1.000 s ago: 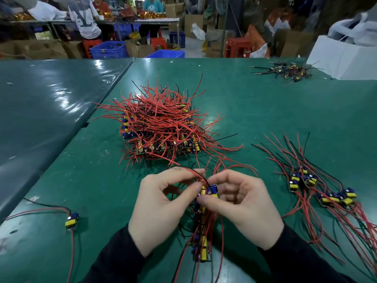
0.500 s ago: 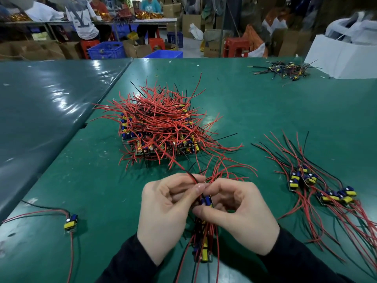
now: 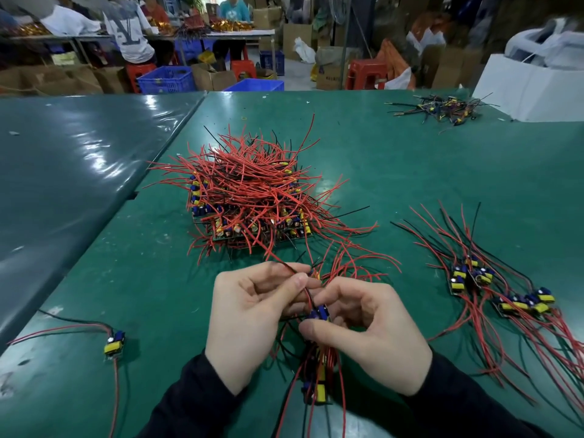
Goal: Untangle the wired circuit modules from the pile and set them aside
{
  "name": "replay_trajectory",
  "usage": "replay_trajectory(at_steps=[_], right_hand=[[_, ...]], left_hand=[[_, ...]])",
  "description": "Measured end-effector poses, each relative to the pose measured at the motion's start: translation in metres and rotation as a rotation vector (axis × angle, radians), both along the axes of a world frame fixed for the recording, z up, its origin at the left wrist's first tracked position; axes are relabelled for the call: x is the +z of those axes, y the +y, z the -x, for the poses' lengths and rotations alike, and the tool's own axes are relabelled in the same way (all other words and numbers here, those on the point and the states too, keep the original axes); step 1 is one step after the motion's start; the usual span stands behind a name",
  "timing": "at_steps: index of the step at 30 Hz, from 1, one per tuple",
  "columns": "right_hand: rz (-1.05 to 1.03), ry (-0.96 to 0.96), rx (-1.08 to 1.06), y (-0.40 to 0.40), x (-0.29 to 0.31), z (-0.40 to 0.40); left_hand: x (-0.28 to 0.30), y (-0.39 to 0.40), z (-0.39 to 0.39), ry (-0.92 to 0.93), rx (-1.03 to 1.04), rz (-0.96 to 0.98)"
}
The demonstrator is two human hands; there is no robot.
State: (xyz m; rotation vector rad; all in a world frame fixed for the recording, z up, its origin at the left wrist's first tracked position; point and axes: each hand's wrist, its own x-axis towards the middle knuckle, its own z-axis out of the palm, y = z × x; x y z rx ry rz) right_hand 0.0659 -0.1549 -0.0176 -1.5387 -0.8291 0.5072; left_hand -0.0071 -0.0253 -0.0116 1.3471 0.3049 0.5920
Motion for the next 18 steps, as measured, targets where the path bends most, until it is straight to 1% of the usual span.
replay_trajectory(at_steps=[3,7,12,16,18], right_hand=[[0.006,0.011,0.009,-0.0002,-0.0003,0.0013],[0.023,-0.035,0.042,0.0001,-0.0009,0.0059],[0.025,-0.018,0.029,-0.0001,0.0007,0.0025],[0.03,0.012,0.104,0.0,0.0011,0.0059],[0.021,0.053,0.123,-0.0001,0.0015,0.0047]], left_hand=[[0.001,0.0046,-0.0007,-0.029,0.044,0.015],[-0.0013,0.0022,0.0001,-0.015,0.066,-0.099],[0.0002,0.0076,-0.0014,-0.056,0.12,-0.048],[-0.0042,0.0024,-0.001,-0.004,0.095,-0.131],[-0.003,0.0044,-0.0018,-0.007,0.091,-0.093]])
